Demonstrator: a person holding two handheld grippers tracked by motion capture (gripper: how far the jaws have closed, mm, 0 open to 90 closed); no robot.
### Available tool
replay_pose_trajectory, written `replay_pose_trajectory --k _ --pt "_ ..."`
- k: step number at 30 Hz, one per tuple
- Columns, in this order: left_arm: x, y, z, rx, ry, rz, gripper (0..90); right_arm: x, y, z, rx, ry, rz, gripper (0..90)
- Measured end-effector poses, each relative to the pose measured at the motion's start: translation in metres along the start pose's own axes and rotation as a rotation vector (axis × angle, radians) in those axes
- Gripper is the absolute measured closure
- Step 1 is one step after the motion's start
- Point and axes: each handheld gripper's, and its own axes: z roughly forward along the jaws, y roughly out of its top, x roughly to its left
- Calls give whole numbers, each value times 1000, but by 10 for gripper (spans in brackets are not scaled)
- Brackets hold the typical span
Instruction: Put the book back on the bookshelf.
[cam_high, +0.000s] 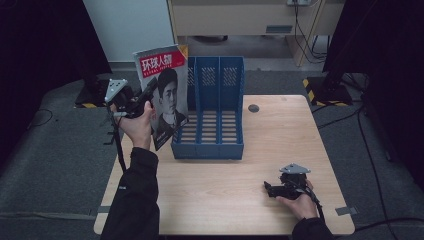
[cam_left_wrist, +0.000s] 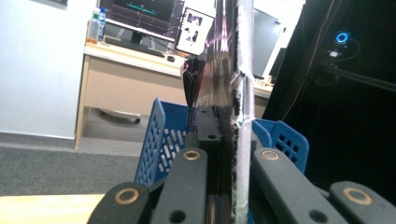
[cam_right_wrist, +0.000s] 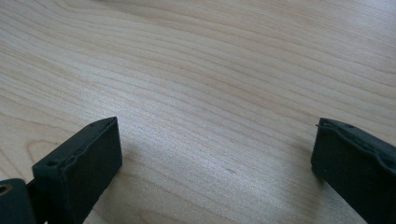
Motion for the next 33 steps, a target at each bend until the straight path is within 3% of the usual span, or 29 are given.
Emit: replay_pose_trajectory --k 11,20,26,33 --pt "7 -21 21 -27 -1 -28 865 0 0 0 0 0 0 22" --pt "3 -37 39 -33 -12 -37 864 0 0 0 0 0 0 22" --pt "0 -53 50 -17 -18 -17 864 0 0 0 1 2 2 21" --pt "4 -63 54 -43 -38 -15 864 0 0 0 0 1 1 21"
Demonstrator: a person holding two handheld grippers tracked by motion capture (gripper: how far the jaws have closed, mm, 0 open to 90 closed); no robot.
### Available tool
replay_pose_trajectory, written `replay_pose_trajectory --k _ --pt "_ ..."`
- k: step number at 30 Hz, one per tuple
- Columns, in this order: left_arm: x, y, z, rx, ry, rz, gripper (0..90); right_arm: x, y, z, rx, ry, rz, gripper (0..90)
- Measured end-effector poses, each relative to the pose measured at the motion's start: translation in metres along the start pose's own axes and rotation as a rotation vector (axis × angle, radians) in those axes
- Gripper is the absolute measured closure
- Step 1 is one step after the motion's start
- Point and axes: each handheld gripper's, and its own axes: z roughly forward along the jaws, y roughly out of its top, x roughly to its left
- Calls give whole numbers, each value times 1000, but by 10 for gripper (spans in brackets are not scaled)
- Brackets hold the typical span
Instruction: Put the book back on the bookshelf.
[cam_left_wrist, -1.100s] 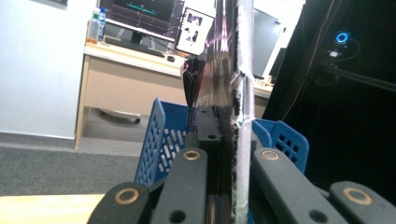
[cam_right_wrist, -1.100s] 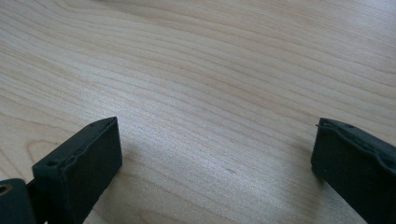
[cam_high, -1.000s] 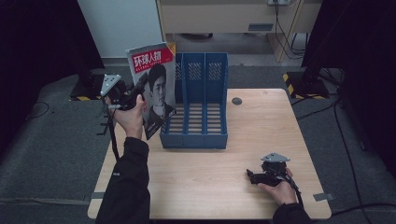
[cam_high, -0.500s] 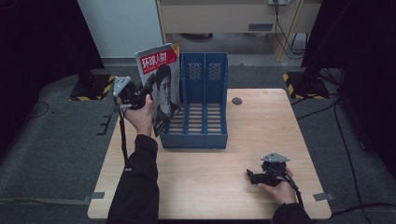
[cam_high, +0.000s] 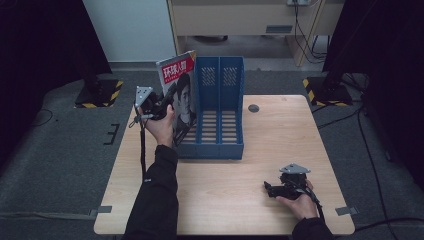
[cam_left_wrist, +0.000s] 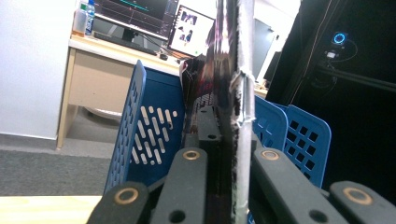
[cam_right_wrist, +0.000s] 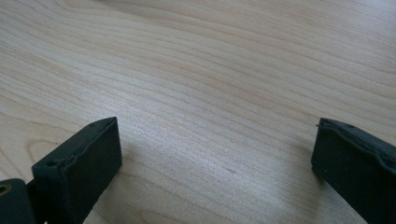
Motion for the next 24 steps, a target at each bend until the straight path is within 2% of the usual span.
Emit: replay_pose_trajectory --k 4,6,10,11,13,14,15,18,20,24 --pt "6 -5 -2 -7 2 7 862 0 0 0 -1 -1 0 21" --pt "4 -3 -2 16 -6 36 862 0 0 0 -1 -1 1 21" --pt "-5 2 -2 74 13 115 860 0 0 0 -1 0 4 21" --pt "-8 5 -2 104 19 134 858 0 0 0 -1 -1 4 21" --pt "-8 5 -2 112 26 135 857 0 0 0 -1 -1 4 21" --pt "-8 6 -3 134 33 129 854 0 0 0 -1 -1 4 21" --pt "-7 7 -5 179 31 132 845 0 0 0 -1 -1 3 21" --pt "-6 7 -8 198 34 142 840 0 0 0 1 1 3 21" --pt "-5 7 -11 236 29 131 827 0 0 0 1 1 3 21" --pt "-6 7 -16 275 31 130 840 0 0 0 1 1 0 21"
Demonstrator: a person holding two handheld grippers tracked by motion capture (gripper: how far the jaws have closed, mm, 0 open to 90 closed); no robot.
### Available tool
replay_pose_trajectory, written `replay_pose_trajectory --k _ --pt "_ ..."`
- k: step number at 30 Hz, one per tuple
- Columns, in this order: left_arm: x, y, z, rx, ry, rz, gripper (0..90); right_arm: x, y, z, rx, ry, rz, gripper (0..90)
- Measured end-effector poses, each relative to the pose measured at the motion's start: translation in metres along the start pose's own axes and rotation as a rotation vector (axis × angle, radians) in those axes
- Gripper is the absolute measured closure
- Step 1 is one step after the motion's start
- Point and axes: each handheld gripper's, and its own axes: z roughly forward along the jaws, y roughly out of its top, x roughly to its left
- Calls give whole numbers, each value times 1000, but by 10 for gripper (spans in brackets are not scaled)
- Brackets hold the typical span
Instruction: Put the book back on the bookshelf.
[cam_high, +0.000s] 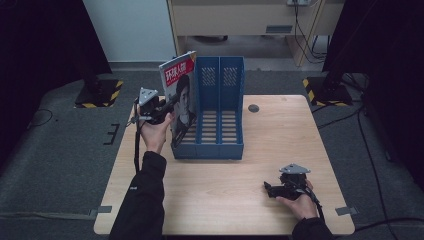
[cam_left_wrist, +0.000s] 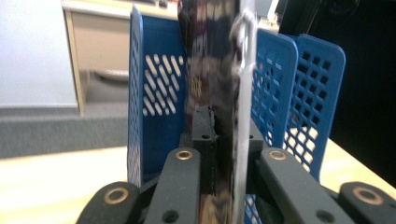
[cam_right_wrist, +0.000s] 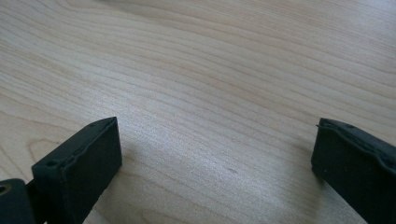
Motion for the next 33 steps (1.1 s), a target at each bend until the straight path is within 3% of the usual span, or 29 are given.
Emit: replay_pose_trajectory --k 4,7,11,16,20,26,30,33 --pt "-1 0 0 -5 14 -16 861 0 0 0 1 1 -3 21" --pt "-3 -3 3 -42 59 5 863 0 0 0 0 1 -5 21" --pt "8 -6 6 -61 82 -19 864 0 0 0 -2 1 -5 21" --pt "11 -8 9 -65 129 11 863 0 0 0 -2 1 -5 21" --pt "7 -12 15 -117 145 19 864 1 0 0 -4 0 -1 21" --pt "12 -17 19 -150 109 18 863 1 0 0 -3 3 -4 21" --pt "18 -17 24 -148 86 5 863 1 0 0 -4 3 -5 21" --pt "17 -23 34 -125 92 21 862 1 0 0 -5 5 -9 21"
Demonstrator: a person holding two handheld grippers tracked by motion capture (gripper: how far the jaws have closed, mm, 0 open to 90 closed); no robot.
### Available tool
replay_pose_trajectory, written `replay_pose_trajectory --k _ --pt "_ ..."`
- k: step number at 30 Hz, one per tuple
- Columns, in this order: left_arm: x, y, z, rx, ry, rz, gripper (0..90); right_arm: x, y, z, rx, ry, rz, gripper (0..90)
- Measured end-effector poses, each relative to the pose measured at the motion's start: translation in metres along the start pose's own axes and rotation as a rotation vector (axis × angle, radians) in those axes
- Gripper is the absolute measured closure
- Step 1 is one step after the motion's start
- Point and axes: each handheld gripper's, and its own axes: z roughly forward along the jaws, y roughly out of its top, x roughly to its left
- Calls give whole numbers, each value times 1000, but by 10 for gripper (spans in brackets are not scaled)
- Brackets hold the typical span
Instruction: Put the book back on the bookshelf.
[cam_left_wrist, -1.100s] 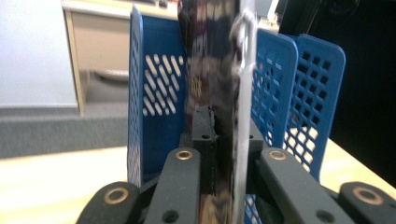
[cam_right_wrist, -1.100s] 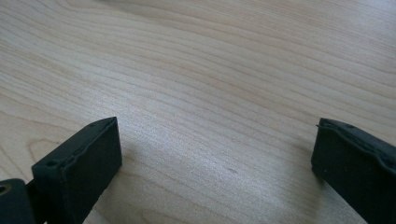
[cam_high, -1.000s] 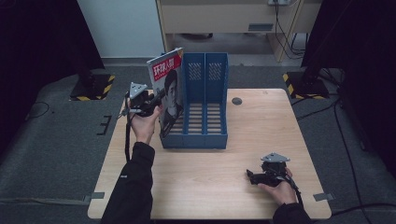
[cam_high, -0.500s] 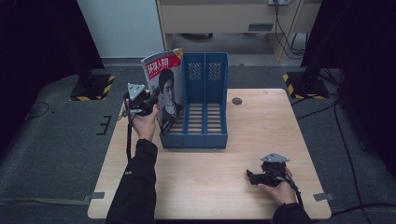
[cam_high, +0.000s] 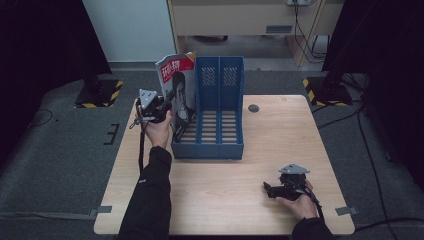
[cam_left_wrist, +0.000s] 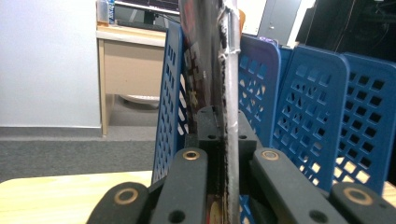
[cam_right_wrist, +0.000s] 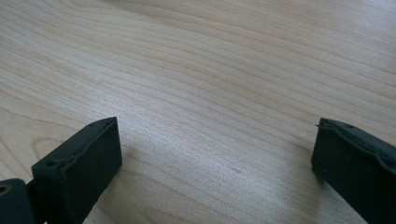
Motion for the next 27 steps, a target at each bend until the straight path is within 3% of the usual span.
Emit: replay_pose_trajectory --k 5,6,17,22,27 --pt "3 -12 1 41 -6 -9 860 0 0 0 1 3 2 20" --pt "7 -15 -1 84 -1 3 857 0 0 0 1 4 0 20" --pt "17 -32 -15 147 -21 -13 834 1 0 0 0 3 0 19" --pt "22 -36 -29 121 -34 -38 810 1 0 0 0 3 0 19" --pt "18 -39 -38 110 -16 -25 838 1 0 0 2 4 0 19"
